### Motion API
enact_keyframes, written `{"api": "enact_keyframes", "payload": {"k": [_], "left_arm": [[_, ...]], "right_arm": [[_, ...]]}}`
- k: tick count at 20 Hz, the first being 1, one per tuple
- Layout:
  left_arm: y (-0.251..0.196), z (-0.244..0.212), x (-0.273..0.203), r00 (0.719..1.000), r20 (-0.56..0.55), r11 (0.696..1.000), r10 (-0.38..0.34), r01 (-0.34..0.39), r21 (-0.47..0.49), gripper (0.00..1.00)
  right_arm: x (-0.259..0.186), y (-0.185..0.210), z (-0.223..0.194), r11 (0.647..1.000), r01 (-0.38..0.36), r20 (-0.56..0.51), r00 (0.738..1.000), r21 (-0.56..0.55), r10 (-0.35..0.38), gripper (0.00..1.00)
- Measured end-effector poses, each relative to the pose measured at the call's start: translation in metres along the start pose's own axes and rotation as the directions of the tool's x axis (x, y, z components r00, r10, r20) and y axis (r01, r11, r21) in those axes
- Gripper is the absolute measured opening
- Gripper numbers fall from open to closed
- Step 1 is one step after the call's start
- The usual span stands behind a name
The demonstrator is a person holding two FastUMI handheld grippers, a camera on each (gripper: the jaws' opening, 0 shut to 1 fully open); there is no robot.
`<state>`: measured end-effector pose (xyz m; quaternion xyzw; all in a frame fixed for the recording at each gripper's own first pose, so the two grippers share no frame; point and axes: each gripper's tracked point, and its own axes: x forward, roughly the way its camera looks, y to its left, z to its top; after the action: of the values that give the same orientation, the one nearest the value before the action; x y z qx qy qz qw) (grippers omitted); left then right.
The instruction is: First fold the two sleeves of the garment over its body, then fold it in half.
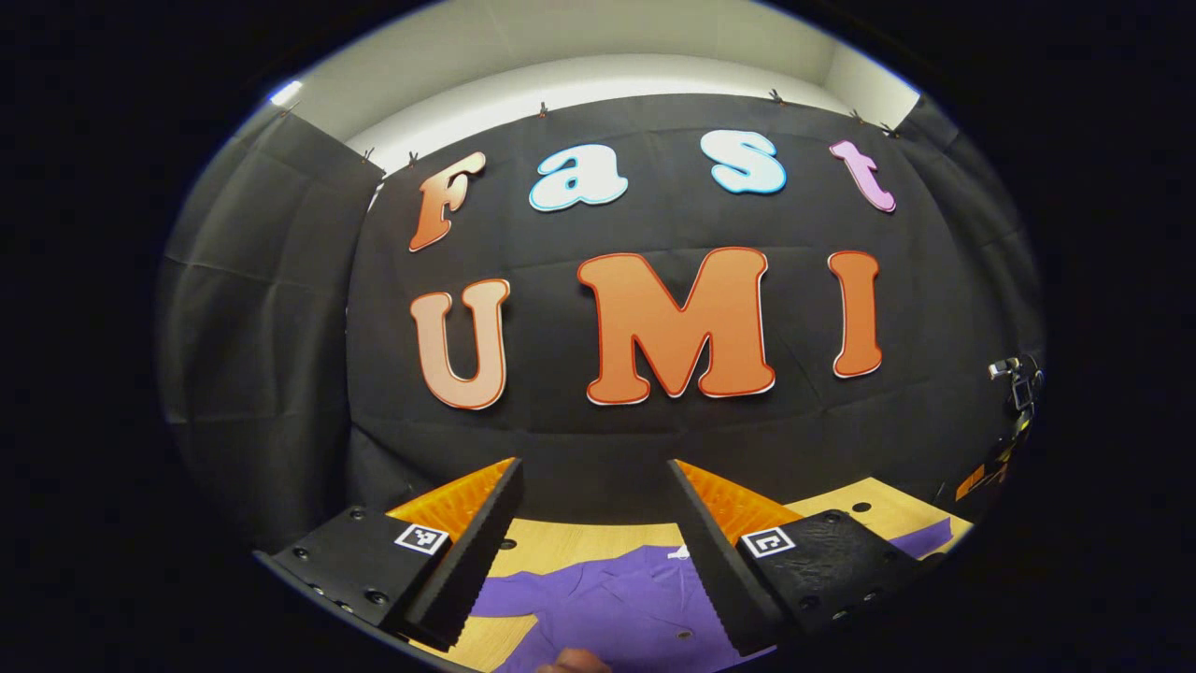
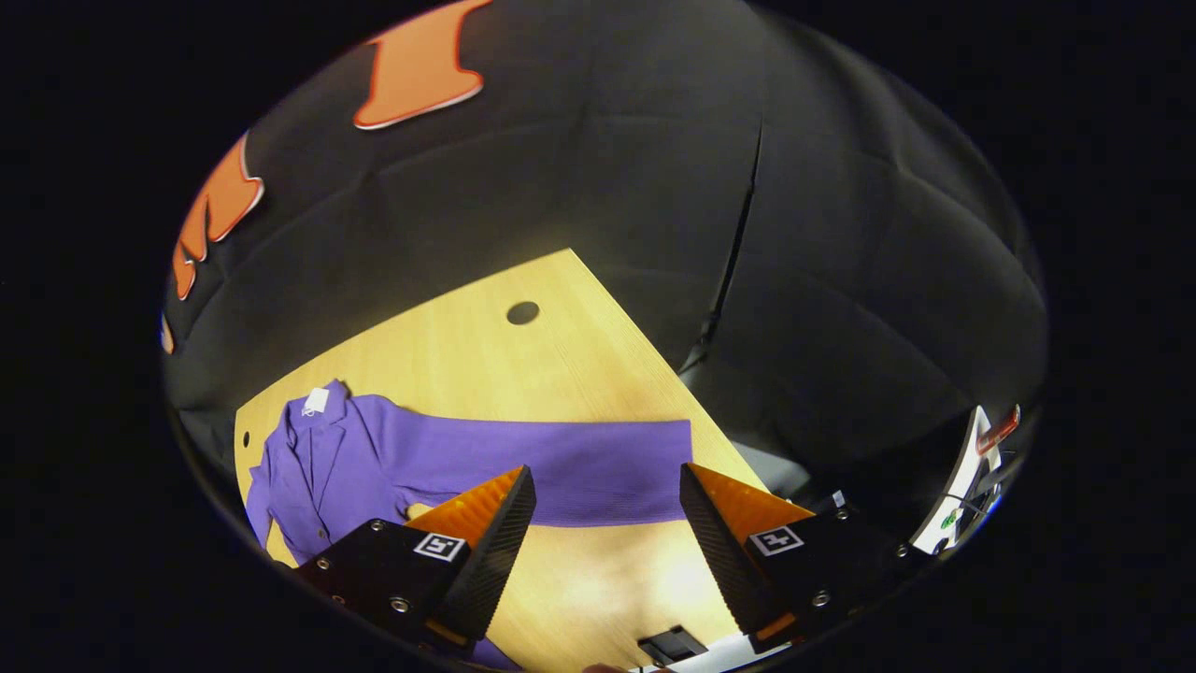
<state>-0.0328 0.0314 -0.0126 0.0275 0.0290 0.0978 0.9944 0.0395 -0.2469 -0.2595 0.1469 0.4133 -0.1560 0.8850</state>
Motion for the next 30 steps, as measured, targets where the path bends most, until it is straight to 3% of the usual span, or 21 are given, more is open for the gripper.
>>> {"api": "enact_keyframes", "payload": {"k": [6, 12, 21, 26, 28, 30], "left_arm": [[-0.004, -0.015, -0.005, 0.997, -0.054, 0.998, 0.053, -0.050, 0.041, 0.95], [-0.018, -0.026, -0.007, 0.993, -0.096, 0.996, 0.069, -0.064, 0.057, 0.99], [-0.028, -0.037, -0.005, 0.987, -0.143, 0.996, 0.078, -0.070, 0.062, 0.99], [-0.026, -0.037, -0.006, 0.984, -0.150, 0.994, 0.094, -0.084, 0.070, 1.00], [-0.026, -0.039, -0.007, 0.983, -0.155, 0.994, 0.096, -0.086, 0.071, 1.00], [-0.026, -0.042, -0.009, 0.983, -0.158, 0.993, 0.097, -0.085, 0.081, 1.00]], "right_arm": [[0.058, -0.028, -0.022, 0.996, -0.045, -0.192, 0.980, 0.080, 0.059, 0.94], [0.102, -0.047, -0.052, 0.997, -0.020, -0.345, 0.938, 0.072, 0.043, 0.94], [0.134, -0.045, -0.070, 0.998, -0.015, -0.422, 0.906, 0.063, 0.041, 0.93], [0.140, -0.053, -0.071, 0.999, 0.020, -0.417, 0.909, -0.027, -0.030, 0.89], [0.140, -0.052, -0.072, 0.999, 0.017, -0.411, 0.911, -0.047, -0.035, 0.77], [0.140, -0.045, -0.069, 0.999, 0.000, -0.394, 0.919, -0.048, -0.019, 0.50]]}}
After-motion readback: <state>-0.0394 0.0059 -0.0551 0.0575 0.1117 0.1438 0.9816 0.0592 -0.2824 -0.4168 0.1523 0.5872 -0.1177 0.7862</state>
